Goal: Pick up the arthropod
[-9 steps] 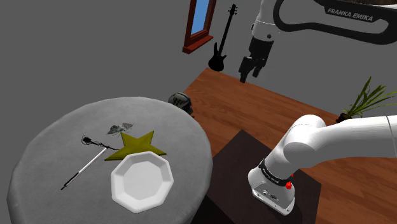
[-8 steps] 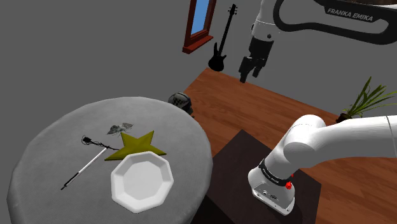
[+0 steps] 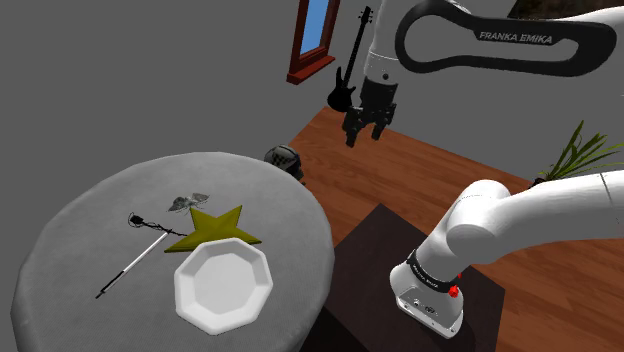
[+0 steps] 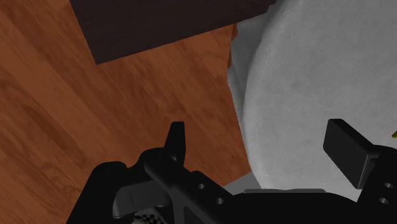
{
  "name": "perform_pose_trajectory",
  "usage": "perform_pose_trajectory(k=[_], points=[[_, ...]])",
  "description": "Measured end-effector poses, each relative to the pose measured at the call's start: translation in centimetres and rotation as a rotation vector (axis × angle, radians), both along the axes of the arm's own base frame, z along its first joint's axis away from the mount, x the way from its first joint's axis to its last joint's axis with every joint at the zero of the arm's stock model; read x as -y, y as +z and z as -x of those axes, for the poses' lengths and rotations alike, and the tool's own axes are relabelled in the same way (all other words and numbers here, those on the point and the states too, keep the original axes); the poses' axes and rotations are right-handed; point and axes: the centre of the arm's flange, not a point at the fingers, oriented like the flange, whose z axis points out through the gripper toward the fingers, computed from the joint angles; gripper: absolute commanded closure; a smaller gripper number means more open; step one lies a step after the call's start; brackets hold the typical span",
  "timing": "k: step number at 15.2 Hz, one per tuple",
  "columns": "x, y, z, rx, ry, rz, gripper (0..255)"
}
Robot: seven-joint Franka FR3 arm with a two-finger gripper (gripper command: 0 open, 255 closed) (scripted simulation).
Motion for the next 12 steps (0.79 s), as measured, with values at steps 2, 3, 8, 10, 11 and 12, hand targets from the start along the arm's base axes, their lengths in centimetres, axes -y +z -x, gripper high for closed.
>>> perform_pose_trajectory(k=[2, 3, 8, 10, 11, 12], points=[[-1.7, -1.1, -0.8, -0.001, -0.039, -0.01, 0], [-2.9, -2.0, -1.1, -0.002, -0.057, -0.015, 0], [-7.5, -5.1, -4.2, -0.004, -0.153, -0.042, 0], [-9.1, -6.3, -5.6, -0.004, -0.191, -0.052, 0], [-10.3, -6.8, -5.9, -0.005, -0.209, -0.057, 0], [-11.2, -7.5, -6.7, -0.006, -0.229, -0.062, 0]])
